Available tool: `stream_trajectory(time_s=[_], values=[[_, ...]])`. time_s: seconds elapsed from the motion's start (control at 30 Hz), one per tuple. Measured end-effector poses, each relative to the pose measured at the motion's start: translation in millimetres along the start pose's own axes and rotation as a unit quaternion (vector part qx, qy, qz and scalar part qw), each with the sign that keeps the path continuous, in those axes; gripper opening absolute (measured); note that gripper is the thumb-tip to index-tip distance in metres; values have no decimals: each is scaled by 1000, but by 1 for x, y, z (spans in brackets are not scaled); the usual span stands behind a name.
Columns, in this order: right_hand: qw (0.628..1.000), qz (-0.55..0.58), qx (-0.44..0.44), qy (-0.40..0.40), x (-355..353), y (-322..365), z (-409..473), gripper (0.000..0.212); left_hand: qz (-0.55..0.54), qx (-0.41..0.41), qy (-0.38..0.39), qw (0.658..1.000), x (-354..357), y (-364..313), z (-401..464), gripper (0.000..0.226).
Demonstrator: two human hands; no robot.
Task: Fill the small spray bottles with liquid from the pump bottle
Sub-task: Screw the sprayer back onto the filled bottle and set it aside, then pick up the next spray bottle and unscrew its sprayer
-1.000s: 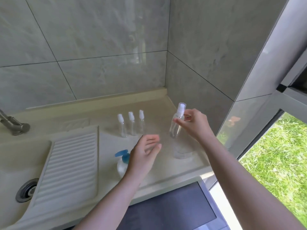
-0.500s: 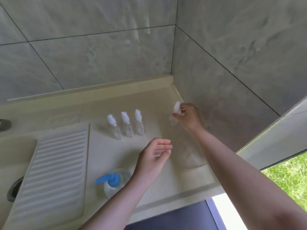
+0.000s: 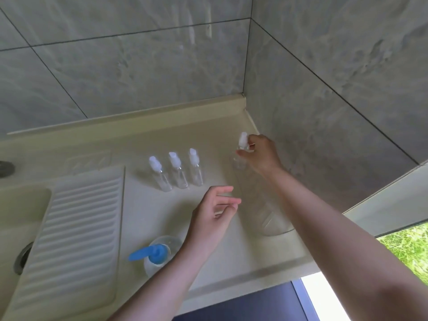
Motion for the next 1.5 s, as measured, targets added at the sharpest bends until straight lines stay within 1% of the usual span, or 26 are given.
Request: stream_trajectory(time_s=[0.2,0.27,0.33,0.37,0.4,0.5,0.57,0.6,0.67,0.77,0.87,0.97,1.07,1.17,1.27,1.37,1.4,1.43,1.47,1.5], values=[[1000,5,28,10,1,-5,-1,27,-1,8,-5,1000,-3,-5,-3,27],[999,20,39,14,-1,-6,-2,41,-4,13,-5,1000,-5,-10,-6,27],[999,31,42,4,-7,1,-5,64,-8,27,-5,1000,-12,-19,-9,27],[999,25,28,-9,-11,10,-6,70,-11,36,-8,999,-18,-25,-11,28],[999,16,3,-31,-18,19,-7,72,-15,48,-10,999,-25,-32,-12,27],[989,-5,-115,-92,-29,66,-17,65,-24,85,-38,995,-58,-53,-10,30],[977,-10,-192,-87,-23,100,-27,54,-30,104,-64,992,-86,-60,-8,30],[973,-14,-221,-68,-15,114,-32,50,-29,110,-75,991,-99,-62,-7,28],[962,-24,-272,-2,13,142,-40,44,-11,113,-99,989,-127,-57,-6,23],[938,-54,-326,105,65,169,-53,45,11,91,-136,986,-162,-34,-4,23],[911,-159,-343,164,106,177,-60,49,12,48,-180,982,-182,-1,-5,24],[883,-253,-345,190,136,176,-60,51,-2,9,-207,978,-189,30,-9,23],[881,-275,-322,209,153,169,-58,49,-11,-19,-207,978,-190,56,-10,24],[883,-287,-312,202,162,164,-58,41,-16,-42,-208,977,-191,75,-7,24],[890,-269,-312,197,166,165,-58,31,-10,-50,-204,978,-188,84,-4,28],[902,-239,-313,179,159,172,-64,28,6,-58,-191,980,-182,88,-1,38],[913,-203,-307,176,153,177,-67,28,28,-57,-192,979,-182,89,0,44],[927,-148,-293,183,146,181,-71,27,60,-52,-195,978,-182,88,0,54],[940,-79,-266,200,140,185,-74,27,90,-43,-197,975,-182,85,1,66],[947,-12,-227,225,135,187,-78,26,108,-36,-196,974,-182,81,0,72]])
Point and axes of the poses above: each hand's wrist, its own z-axis towards the middle knuckle, its own x-axis out of the palm, y = z × x, the point moved 7 cm from there along z, towards the middle knuckle, and after that the axes turned 13 degrees about z, right-handed, at the moved point
